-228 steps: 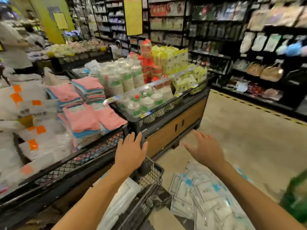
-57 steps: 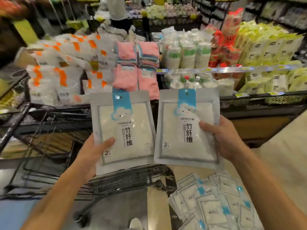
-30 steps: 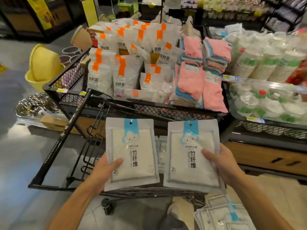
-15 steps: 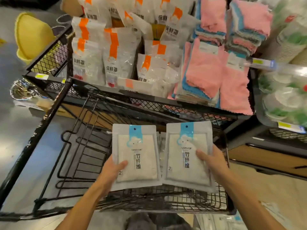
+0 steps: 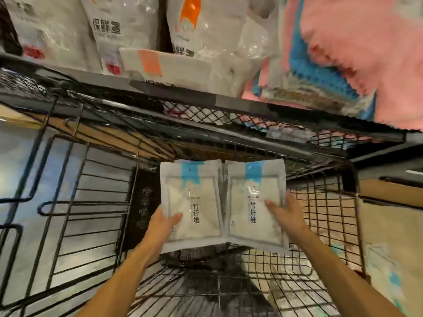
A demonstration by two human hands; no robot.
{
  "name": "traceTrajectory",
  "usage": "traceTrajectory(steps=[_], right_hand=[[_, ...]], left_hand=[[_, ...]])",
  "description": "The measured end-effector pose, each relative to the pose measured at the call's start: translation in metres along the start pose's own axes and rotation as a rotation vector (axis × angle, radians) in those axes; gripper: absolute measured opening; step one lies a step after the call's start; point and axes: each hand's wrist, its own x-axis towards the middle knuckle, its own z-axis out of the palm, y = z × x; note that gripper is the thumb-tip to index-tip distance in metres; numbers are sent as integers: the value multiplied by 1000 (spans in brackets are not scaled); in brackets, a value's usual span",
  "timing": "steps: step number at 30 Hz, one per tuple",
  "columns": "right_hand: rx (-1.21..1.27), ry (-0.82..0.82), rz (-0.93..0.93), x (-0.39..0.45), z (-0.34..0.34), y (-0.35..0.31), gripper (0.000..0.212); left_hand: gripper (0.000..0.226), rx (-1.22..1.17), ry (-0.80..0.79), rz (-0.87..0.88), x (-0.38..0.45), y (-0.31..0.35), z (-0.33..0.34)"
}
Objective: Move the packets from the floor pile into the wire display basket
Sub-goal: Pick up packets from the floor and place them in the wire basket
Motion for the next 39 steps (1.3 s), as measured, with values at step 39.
traceTrajectory(steps=[39], right_hand=[[-1133, 342, -494, -16, 15, -20, 84]], left_hand=[[56, 1336, 366, 573, 9, 41, 35]])
